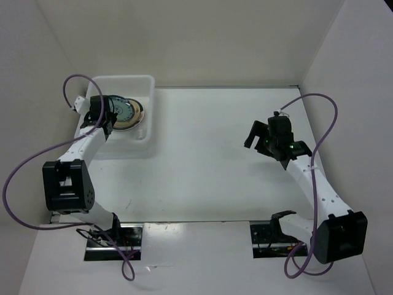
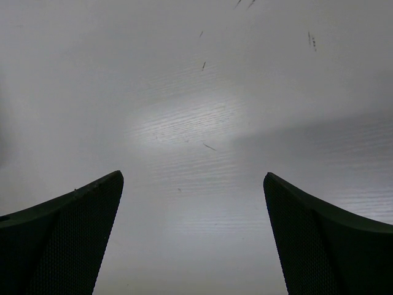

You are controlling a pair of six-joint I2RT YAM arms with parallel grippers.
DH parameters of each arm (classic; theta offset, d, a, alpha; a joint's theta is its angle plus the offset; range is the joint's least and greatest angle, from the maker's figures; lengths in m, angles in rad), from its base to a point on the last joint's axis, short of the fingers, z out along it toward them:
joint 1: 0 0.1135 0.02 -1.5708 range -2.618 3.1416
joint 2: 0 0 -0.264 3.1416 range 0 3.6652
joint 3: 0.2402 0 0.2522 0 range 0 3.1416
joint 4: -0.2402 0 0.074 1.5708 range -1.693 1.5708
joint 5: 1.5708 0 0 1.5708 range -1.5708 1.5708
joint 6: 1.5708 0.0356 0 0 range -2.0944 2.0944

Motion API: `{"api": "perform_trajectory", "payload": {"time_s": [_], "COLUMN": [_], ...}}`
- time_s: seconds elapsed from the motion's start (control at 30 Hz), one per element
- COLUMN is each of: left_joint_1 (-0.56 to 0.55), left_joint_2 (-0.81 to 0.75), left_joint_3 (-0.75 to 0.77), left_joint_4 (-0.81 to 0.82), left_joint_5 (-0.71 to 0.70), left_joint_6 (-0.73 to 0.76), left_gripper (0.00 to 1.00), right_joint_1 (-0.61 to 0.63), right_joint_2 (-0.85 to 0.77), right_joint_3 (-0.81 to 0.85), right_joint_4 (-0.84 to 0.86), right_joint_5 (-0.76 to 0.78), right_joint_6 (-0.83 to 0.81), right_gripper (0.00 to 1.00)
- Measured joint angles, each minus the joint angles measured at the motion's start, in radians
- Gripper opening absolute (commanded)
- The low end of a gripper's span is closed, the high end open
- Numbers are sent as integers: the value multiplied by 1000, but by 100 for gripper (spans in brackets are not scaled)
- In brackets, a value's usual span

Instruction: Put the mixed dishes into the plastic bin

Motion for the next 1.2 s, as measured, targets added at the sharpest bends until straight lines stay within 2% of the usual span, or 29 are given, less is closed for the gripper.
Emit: {"api": "perform_trajectory", "payload": {"time_s": [0.1, 0.47, 0.5, 0.63, 0.67, 0.7, 0.77, 0.8, 1.03, 1.2], "left_joint_1": [5, 11, 11, 11, 11, 11, 11, 11, 21, 24], "left_joint_2": [34, 209, 219, 249, 258, 264, 274, 278, 252, 31], "left_joint_3": [0, 52, 65, 108, 116, 124, 143, 156, 305, 270], "left_joint_4": [17, 35, 40, 49, 51, 53, 58, 59, 25, -8], "left_joint_5": [-4, -10, -10, -10, -10, -10, -10, -10, -5, 140], "left_joint_6": [6, 19, 19, 21, 21, 27, 27, 29, 102, 167], "left_gripper": [13, 16, 27, 46, 66, 77, 96, 100, 100, 100], "right_joint_1": [0, 1, 1, 1, 1, 1, 1, 1, 1, 1], "right_joint_2": [21, 46, 46, 46, 46, 46, 46, 46, 45, 43], "right_joint_3": [0, 0, 0, 0, 0, 0, 0, 0, 0, 0], "right_joint_4": [7, 39, 39, 41, 41, 41, 41, 42, 42, 43], "right_joint_5": [-49, -111, -111, -110, -110, -110, -110, -110, -111, -138], "right_joint_6": [-19, -45, -47, -51, -52, -52, -52, -52, -53, -53], "right_gripper": [100, 100, 100, 100, 100, 100, 100, 100, 100, 100]}}
